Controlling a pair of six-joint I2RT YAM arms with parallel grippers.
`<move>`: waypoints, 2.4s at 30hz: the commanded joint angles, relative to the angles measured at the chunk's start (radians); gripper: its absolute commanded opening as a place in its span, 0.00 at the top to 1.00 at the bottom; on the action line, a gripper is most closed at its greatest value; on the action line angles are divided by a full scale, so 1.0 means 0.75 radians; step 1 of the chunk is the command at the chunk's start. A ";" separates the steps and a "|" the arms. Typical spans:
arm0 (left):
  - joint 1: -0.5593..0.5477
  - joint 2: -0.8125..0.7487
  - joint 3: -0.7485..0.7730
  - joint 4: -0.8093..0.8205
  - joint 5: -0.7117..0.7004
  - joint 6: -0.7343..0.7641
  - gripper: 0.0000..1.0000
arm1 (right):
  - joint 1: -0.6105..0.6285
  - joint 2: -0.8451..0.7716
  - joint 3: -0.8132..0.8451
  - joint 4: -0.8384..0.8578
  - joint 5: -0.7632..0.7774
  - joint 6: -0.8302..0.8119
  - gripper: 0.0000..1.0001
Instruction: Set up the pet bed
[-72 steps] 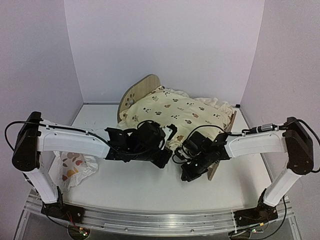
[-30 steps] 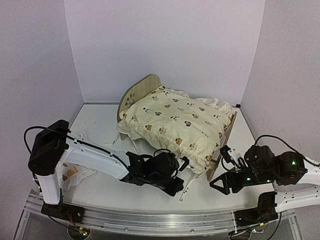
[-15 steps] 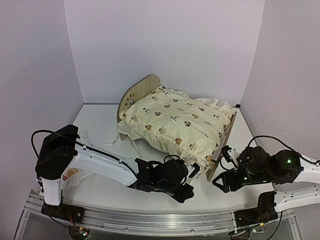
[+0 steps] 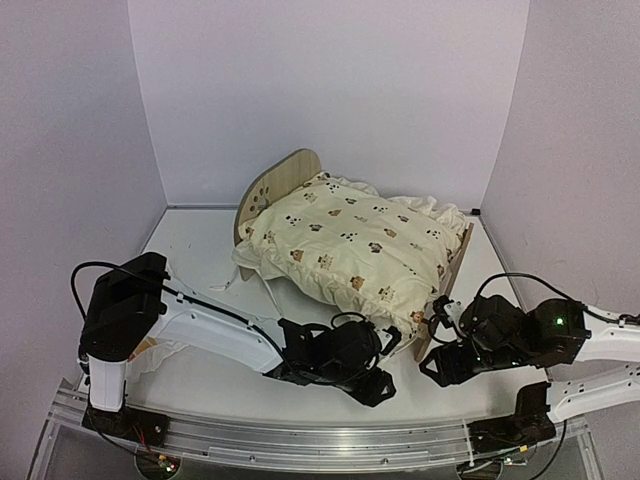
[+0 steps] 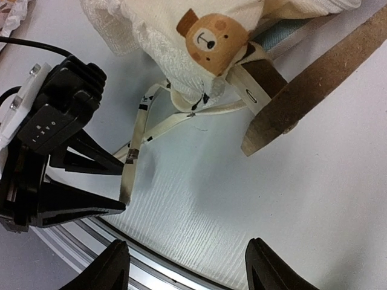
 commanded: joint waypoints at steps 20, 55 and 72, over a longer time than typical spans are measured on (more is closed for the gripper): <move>-0.009 -0.270 -0.052 -0.236 0.030 0.176 0.46 | 0.005 0.060 0.011 0.089 0.122 0.050 0.35; -0.006 0.065 0.107 -0.410 -0.088 0.256 1.00 | 0.005 0.129 0.001 0.125 0.105 0.005 0.37; -0.004 -0.015 0.257 -0.470 -0.079 0.306 1.00 | 0.005 0.148 -0.014 0.227 0.054 -0.129 0.35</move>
